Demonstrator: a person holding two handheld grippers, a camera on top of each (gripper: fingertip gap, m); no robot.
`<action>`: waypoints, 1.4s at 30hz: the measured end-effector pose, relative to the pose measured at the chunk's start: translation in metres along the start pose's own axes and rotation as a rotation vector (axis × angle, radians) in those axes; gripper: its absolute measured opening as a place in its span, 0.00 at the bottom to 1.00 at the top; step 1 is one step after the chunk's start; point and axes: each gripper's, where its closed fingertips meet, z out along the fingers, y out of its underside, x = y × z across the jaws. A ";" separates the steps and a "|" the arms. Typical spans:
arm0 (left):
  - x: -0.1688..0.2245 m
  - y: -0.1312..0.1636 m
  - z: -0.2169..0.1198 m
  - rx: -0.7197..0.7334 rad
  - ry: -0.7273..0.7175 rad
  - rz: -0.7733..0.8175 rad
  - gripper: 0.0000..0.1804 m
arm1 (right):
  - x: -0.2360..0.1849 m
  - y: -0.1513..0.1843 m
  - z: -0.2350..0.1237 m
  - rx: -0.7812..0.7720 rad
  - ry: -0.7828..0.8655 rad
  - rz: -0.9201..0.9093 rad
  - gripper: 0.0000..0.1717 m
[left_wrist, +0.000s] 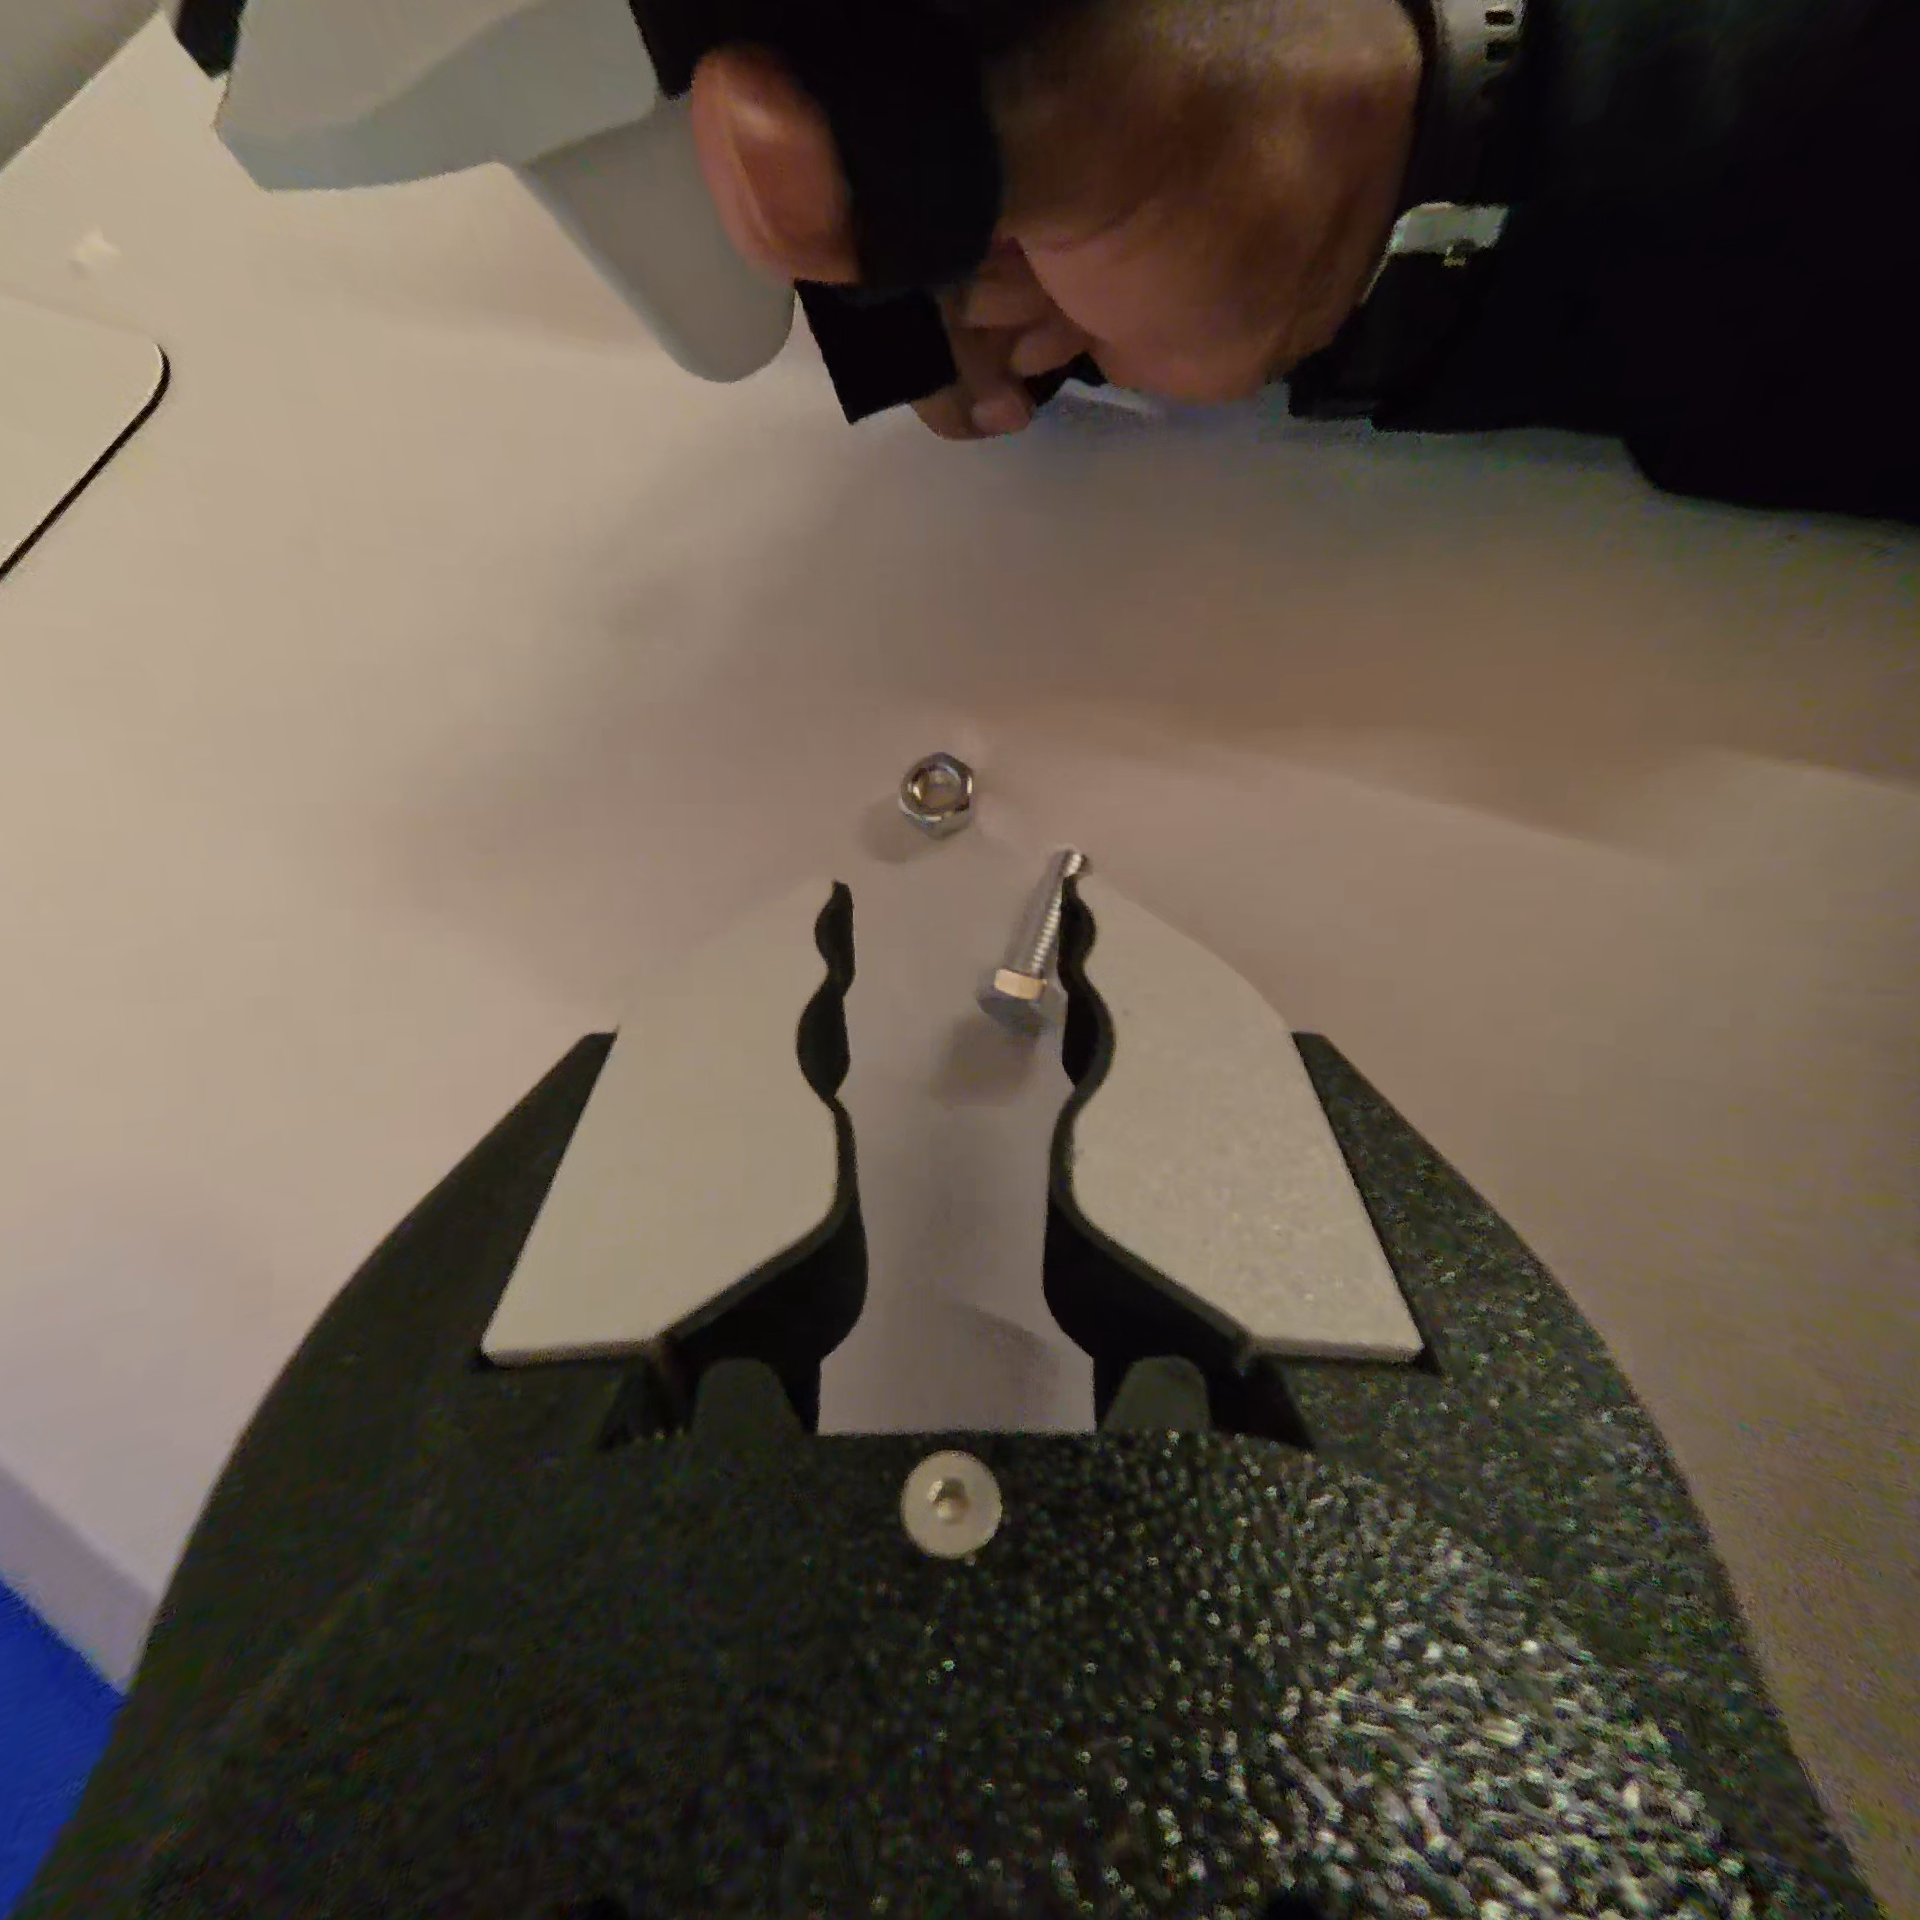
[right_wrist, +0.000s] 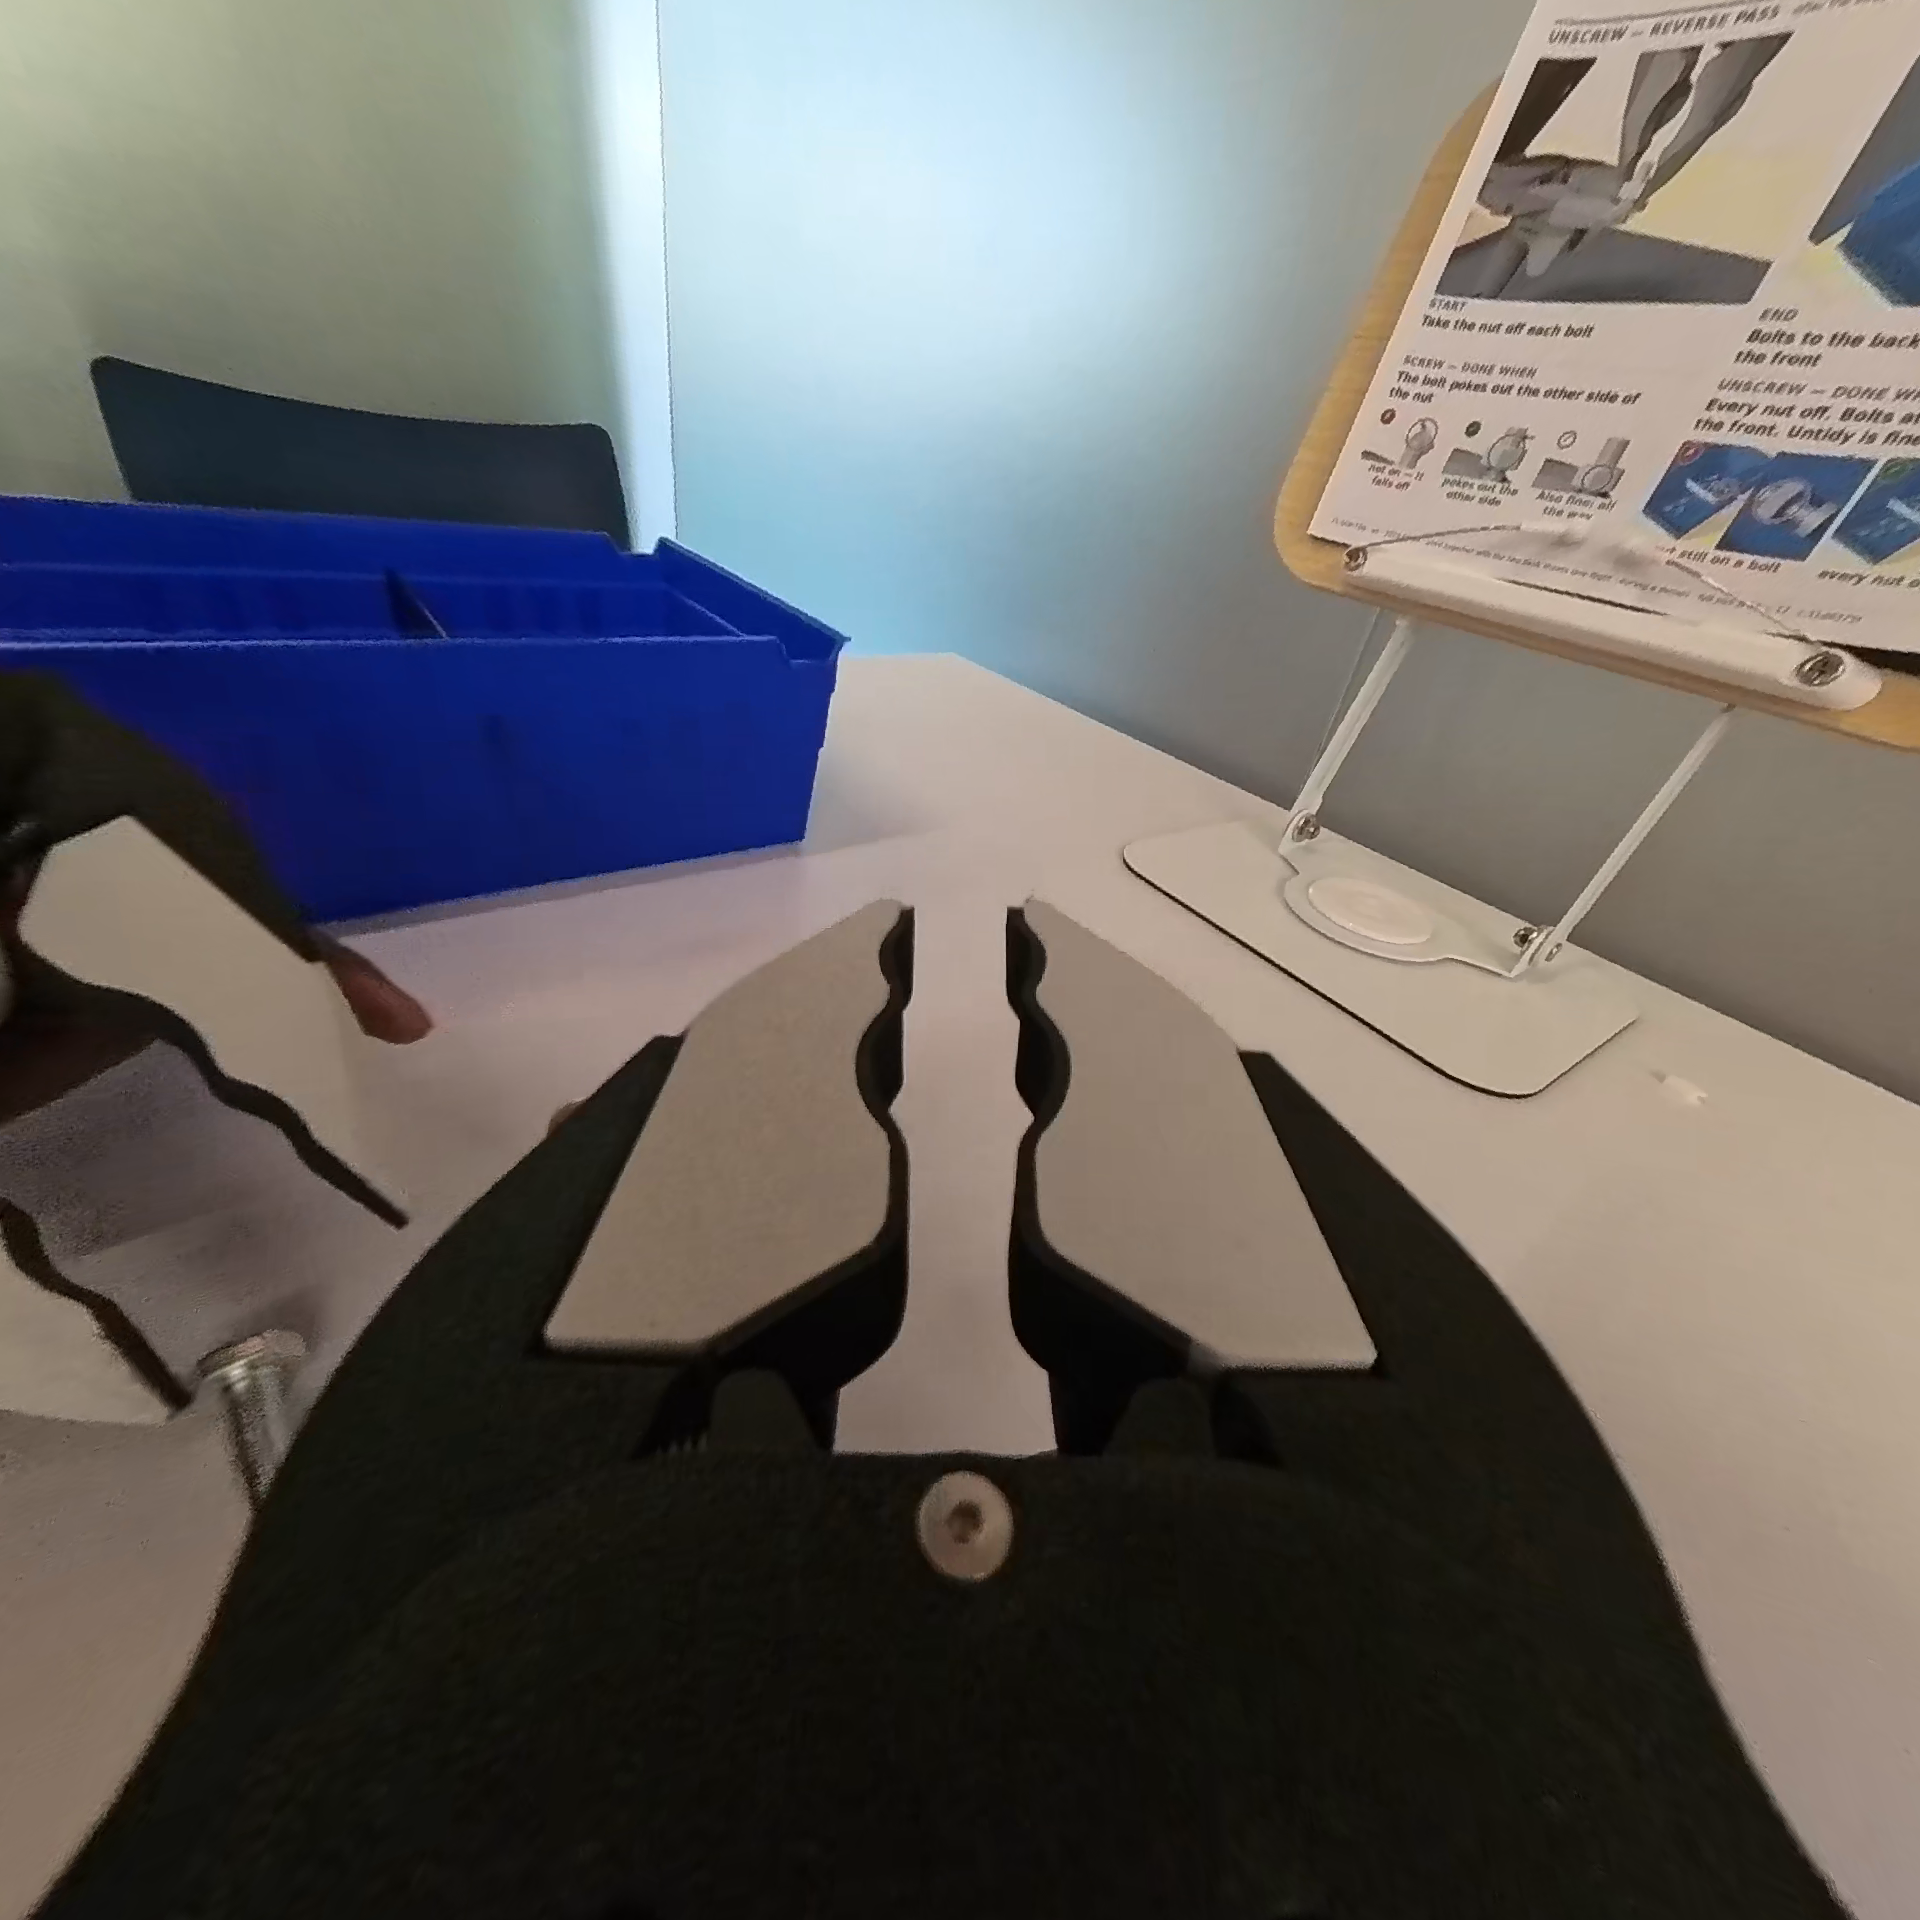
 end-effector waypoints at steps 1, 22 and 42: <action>0.001 0.002 0.000 0.008 0.001 -0.013 0.21 | 0.001 0.002 0.001 -0.006 -0.001 0.009 0.10; -0.082 -0.064 -0.060 0.764 -0.285 -0.354 0.25 | -0.005 0.004 0.002 0.029 -0.073 0.102 0.15; -0.094 -0.135 -0.184 1.749 -0.208 -0.848 0.26 | -0.115 -0.118 -0.020 0.577 -0.402 0.441 0.20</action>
